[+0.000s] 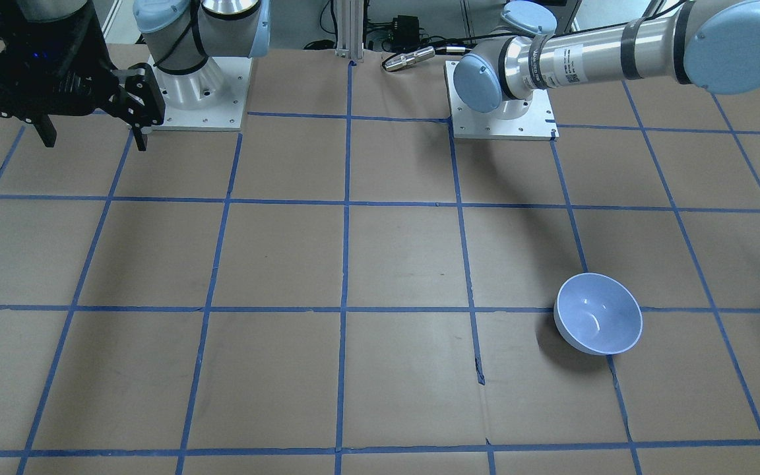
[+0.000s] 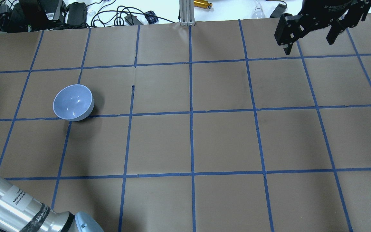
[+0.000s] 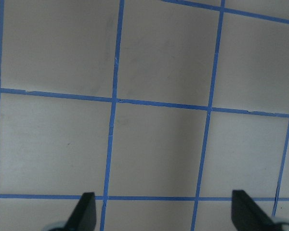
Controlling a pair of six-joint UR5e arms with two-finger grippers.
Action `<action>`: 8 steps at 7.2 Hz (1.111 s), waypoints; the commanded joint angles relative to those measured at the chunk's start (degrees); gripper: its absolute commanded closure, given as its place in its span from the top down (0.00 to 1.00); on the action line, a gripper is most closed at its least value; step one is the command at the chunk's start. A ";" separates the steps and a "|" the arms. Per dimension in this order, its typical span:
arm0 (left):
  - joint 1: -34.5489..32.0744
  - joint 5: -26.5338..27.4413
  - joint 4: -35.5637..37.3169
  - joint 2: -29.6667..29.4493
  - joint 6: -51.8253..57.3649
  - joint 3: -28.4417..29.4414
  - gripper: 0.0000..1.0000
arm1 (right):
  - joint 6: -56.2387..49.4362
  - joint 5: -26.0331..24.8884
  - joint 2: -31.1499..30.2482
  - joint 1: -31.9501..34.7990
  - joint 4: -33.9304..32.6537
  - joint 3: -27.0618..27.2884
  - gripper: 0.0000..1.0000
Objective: Stack green bowl on blue bowl
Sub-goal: 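Close the left gripper on the mint-green bowl's rim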
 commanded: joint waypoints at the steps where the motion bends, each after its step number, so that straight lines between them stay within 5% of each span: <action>1: 0.00 -0.01 0.00 0.15 0.01 0.00 0.00 | 0.00 0.00 0.00 -0.08 0.00 0.00 1.00; 5: -0.17 -0.10 -1.74 2.24 -1.21 -0.61 0.00 | 0.00 0.00 0.00 -0.08 0.00 0.00 1.00; 8: -3.85 0.34 -11.94 8.82 -11.37 -2.36 0.00 | 0.00 0.00 0.00 0.01 0.00 0.00 1.00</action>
